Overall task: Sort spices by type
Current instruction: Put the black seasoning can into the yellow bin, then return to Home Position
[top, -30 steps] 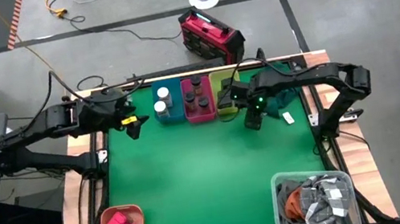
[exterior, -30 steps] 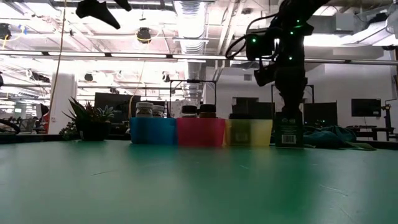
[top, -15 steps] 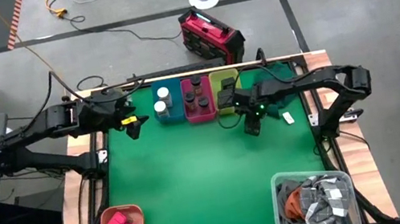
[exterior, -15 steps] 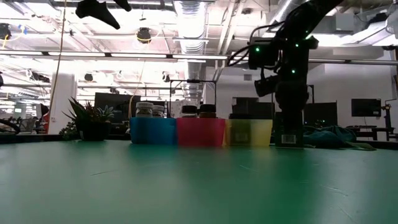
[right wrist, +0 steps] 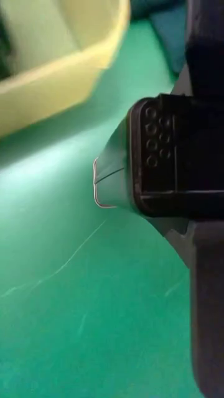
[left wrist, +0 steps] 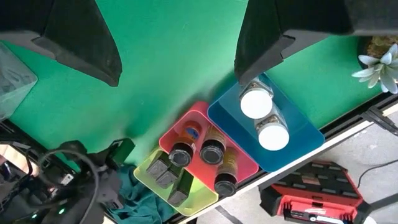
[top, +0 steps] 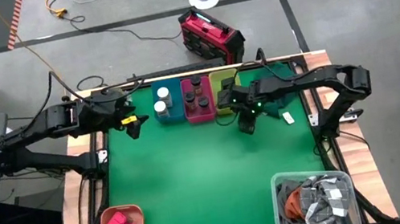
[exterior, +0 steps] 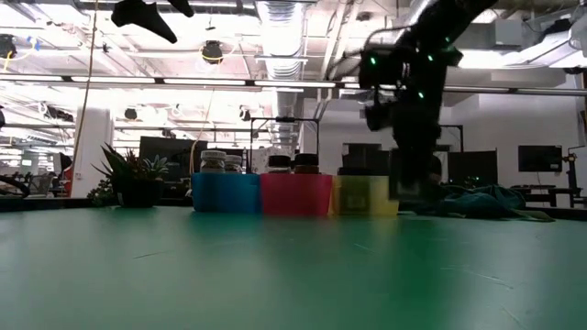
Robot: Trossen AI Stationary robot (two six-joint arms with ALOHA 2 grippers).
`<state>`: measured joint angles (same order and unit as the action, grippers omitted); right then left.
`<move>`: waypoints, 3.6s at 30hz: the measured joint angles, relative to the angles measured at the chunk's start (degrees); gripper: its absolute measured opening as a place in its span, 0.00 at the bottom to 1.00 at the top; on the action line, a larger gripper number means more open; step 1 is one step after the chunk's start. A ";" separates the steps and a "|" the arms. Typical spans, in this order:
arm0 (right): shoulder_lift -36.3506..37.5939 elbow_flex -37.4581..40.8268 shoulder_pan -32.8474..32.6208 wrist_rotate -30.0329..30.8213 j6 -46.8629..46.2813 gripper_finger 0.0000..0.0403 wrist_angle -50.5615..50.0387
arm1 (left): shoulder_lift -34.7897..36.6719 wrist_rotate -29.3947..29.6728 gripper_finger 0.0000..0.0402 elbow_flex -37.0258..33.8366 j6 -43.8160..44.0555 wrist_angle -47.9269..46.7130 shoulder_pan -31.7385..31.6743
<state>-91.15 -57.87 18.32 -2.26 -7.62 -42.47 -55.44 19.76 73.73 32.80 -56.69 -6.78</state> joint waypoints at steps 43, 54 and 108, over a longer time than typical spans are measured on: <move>-0.13 -12.29 5.56 18.76 -41.99 0.39 -3.69 | 0.00 -0.53 0.75 0.00 8.65 -1.40 0.02; -0.13 -8.47 5.40 17.63 -47.16 0.39 2.47 | 0.00 -0.58 0.75 0.00 10.14 -1.38 0.00; 50.13 29.30 11.65 -2.89 -35.95 0.63 47.04 | 44.46 -0.45 0.59 -55.78 6.95 55.10 3.05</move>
<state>-41.03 -28.57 29.97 -5.15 -43.57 4.57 -10.98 19.30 17.96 39.74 -1.58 -3.73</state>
